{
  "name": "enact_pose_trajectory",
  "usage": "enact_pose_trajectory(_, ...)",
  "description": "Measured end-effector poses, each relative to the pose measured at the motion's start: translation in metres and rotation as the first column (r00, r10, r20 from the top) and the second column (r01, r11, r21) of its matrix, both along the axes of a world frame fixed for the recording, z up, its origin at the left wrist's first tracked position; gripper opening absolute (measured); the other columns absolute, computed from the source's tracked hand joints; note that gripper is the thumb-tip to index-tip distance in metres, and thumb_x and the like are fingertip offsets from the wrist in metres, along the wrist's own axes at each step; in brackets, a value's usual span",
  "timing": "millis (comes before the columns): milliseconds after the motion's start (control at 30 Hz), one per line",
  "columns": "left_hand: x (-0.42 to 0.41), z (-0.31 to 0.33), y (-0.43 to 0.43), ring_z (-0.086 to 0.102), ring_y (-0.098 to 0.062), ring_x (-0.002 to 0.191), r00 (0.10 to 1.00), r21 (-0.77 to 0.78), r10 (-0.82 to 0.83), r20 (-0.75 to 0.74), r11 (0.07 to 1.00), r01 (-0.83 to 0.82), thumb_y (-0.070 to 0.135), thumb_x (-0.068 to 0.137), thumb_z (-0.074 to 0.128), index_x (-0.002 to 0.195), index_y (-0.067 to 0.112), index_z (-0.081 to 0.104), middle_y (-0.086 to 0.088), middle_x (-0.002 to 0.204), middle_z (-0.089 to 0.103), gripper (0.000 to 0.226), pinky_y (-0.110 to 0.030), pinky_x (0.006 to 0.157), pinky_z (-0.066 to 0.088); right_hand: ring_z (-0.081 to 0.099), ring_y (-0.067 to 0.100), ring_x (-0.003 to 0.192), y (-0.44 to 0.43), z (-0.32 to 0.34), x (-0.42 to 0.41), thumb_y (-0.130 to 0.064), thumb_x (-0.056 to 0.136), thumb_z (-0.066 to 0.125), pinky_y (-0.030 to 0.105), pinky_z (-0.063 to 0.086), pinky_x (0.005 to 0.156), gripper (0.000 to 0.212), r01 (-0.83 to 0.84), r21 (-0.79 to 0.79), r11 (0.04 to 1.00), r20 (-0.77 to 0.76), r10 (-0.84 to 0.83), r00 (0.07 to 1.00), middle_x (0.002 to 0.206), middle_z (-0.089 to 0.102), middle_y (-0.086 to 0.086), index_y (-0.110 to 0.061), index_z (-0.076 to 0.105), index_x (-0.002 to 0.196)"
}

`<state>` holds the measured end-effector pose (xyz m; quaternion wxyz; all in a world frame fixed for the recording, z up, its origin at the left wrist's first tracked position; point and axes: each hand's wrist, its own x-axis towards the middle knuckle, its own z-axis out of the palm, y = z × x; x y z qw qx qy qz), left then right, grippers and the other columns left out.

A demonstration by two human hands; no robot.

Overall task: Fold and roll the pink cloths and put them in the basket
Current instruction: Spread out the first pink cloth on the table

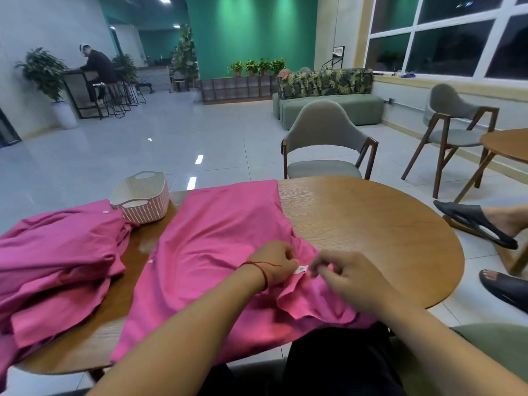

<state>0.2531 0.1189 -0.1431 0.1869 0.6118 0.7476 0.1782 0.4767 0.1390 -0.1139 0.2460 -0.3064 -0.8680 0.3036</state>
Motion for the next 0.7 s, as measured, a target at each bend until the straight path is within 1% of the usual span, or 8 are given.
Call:
enact_pose_trajectory(100,-0.002,-0.004,-0.004,0.061,-0.019,0.078,0.995,0.065,0.040,0.090,0.997,-0.046,0.029,0.095,0.063,0.075,0.021,0.061,0.001,0.080,0.067,0.022,-0.030,0.069,0.041,0.067,0.002,0.080,0.039,-0.011,-0.013,-0.019,0.090,0.068,0.033,0.056,0.079,0.017,0.291,-0.121,0.949,-0.017,-0.295,0.955,0.080,0.076,-0.017,-0.032,0.079,0.086)
enact_pose_trajectory(200,0.000,-0.007,-0.009,0.062,-0.020,0.082,0.993,0.132,0.028,0.113,0.990,-0.043,0.030,0.098,0.061,0.085,0.016,0.066,0.001,0.085,0.070,0.020,-0.032,0.070,0.041,0.069,0.012,0.075,0.069,-0.018,-0.034,-0.029,0.092,0.067,0.037,0.059,0.076,0.019,0.326,-0.235,0.916,0.152,-0.296,0.943,0.073,0.075,-0.010,-0.023,0.078,0.077)
enact_pose_trajectory(267,0.003,-0.007,-0.011,0.063,-0.022,0.085,0.989,0.166,0.017,0.146,0.985,-0.042,0.030,0.098,0.061,0.091,0.014,0.068,-0.001,0.089,0.072,0.019,-0.036,0.078,0.048,0.064,0.016,0.065,0.083,-0.018,-0.052,-0.030,0.094,0.069,0.031,0.054,0.063,0.024,0.347,-0.324,0.880,0.176,-0.305,0.936,0.074,0.075,-0.005,-0.013,0.077,0.079)
enact_pose_trajectory(333,0.004,-0.008,-0.012,0.064,-0.022,0.086,0.986,0.177,0.010,0.166,0.983,-0.040,0.029,0.098,0.061,0.093,0.014,0.068,-0.001,0.090,0.073,0.018,-0.039,0.082,0.050,0.051,0.017,0.053,0.091,-0.017,-0.069,-0.027,0.096,0.070,0.022,0.037,0.045,0.025,0.369,-0.511,0.776,0.168,-0.331,0.929,0.074,0.067,0.004,-0.007,0.070,0.082)
enact_pose_trajectory(400,0.003,-0.009,-0.014,0.064,-0.021,0.085,0.985,0.190,0.003,0.172,0.981,-0.036,0.031,0.098,0.060,0.093,0.015,0.067,0.000,0.088,0.072,0.018,-0.040,0.083,0.051,0.040,0.016,0.047,0.095,-0.015,-0.081,-0.028,0.099,0.068,0.023,0.026,0.043,0.021,0.413,-0.606,0.679,0.235,-0.344,0.909,0.068,0.061,0.004,-0.011,0.066,0.086)
enact_pose_trajectory(533,0.002,-0.012,-0.019,0.063,-0.018,0.083,0.980,0.242,-0.020,0.197,0.970,-0.029,0.034,0.098,0.059,0.093,0.019,0.064,0.003,0.087,0.071,0.017,-0.040,0.082,0.052,0.043,0.015,0.042,0.101,-0.013,-0.094,-0.024,0.099,0.065,0.021,0.029,0.042,0.021,0.438,-0.565,0.699,0.306,-0.316,0.898,0.064,0.060,0.002,-0.014,0.064,0.080)
enact_pose_trajectory(633,0.002,-0.013,-0.024,0.064,-0.017,0.084,0.975,0.296,-0.023,0.222,0.954,-0.045,0.036,0.101,0.056,0.095,0.021,0.060,0.005,0.087,0.070,0.016,-0.040,0.081,0.052,0.054,0.019,0.055,0.100,-0.010,-0.097,-0.027,0.096,0.067,0.024,0.042,0.051,0.023,0.427,-0.426,0.798,0.398,-0.259,0.880,0.071,0.064,0.005,-0.014,0.067,0.078)
enact_pose_trajectory(700,0.003,-0.014,-0.028,0.065,-0.017,0.083,0.969,0.333,-0.024,0.247,0.941,-0.062,0.037,0.103,0.053,0.098,0.023,0.057,0.005,0.085,0.070,0.015,-0.039,0.079,0.052,0.052,0.020,0.059,0.097,-0.010,-0.100,-0.031,0.098,0.066,0.027,0.039,0.056,0.024,0.423,-0.479,0.769,0.386,-0.248,0.889,0.072,0.063,0.005,-0.014,0.068,0.081)
